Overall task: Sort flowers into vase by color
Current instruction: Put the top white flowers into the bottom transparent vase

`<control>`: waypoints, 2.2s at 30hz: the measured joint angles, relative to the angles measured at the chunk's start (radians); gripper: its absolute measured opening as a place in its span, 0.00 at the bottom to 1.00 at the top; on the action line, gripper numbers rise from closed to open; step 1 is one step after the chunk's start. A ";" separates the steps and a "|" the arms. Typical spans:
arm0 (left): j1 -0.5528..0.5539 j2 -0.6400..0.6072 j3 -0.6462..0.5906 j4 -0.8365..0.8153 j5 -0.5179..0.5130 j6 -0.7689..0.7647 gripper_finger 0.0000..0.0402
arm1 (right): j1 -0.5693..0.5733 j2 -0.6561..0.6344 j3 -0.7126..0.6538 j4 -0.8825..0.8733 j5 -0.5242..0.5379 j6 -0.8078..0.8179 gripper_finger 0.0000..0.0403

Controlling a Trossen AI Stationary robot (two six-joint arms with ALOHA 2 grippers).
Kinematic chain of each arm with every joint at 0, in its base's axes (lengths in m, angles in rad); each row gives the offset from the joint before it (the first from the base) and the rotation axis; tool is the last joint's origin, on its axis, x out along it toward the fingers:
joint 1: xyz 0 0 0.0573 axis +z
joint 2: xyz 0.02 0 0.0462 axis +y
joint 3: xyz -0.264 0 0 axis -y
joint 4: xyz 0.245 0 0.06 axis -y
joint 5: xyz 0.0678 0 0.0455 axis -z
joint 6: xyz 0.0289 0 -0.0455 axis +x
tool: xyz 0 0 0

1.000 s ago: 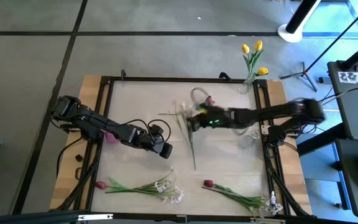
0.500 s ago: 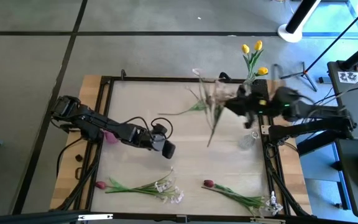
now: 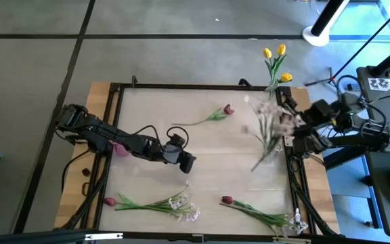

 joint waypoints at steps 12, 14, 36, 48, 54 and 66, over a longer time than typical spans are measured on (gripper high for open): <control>-0.005 0.000 0.000 0.227 0.001 0.127 0.36 | 0.000 -0.061 0.037 0.023 -0.159 0.030 0.00; -0.005 0.000 0.000 0.271 0.001 0.165 0.36 | 0.000 -0.060 0.054 0.011 -0.196 0.031 0.00; 0.000 -0.001 0.000 0.325 0.009 0.228 0.36 | 0.000 -0.070 0.378 -0.821 0.236 -0.330 0.00; -0.001 -0.001 0.000 0.331 0.028 0.203 0.36 | 0.000 -0.114 0.352 -0.897 0.380 -0.343 0.00; -0.001 -0.001 0.000 0.332 0.028 0.184 0.36 | 0.000 -0.176 0.251 -0.834 0.409 -0.322 0.00; 0.005 -0.001 0.000 0.332 0.028 0.175 0.36 | 0.000 -0.235 0.218 -0.785 0.408 -0.285 0.00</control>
